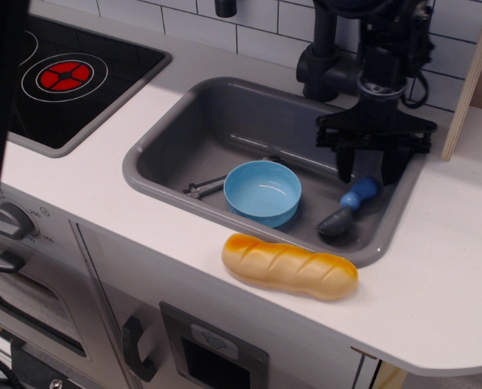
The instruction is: Take spoon out of bowl sink
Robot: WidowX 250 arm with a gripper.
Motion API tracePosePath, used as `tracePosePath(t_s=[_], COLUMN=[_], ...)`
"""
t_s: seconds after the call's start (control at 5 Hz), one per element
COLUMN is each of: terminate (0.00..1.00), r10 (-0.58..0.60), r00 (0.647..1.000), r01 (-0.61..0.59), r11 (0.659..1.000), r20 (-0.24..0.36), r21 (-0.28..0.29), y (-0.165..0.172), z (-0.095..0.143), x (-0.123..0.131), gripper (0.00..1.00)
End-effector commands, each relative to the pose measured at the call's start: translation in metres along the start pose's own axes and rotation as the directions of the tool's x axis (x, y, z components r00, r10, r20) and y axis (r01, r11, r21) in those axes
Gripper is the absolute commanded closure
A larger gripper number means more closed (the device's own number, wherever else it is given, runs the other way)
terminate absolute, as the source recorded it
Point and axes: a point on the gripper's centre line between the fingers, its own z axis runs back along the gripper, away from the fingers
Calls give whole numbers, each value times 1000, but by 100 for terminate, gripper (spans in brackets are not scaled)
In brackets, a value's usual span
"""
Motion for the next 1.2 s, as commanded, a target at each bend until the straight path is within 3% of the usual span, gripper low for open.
tracePosePath(t_s=[0.0,0.4,0.8,1.0], terminate=[0,0,0,100], r10=[-20,27,27,27], r00=[998,984,984,984], r01=[25,-8,-8,-8], r11=[997,994,994,994], r20=[63,173,173,173], r21=[-67,-107,-107,-107], y=[-2,11,11,11], z=[29,76,76,76], x=[6,13,13,13], gripper=[0,0,0,0])
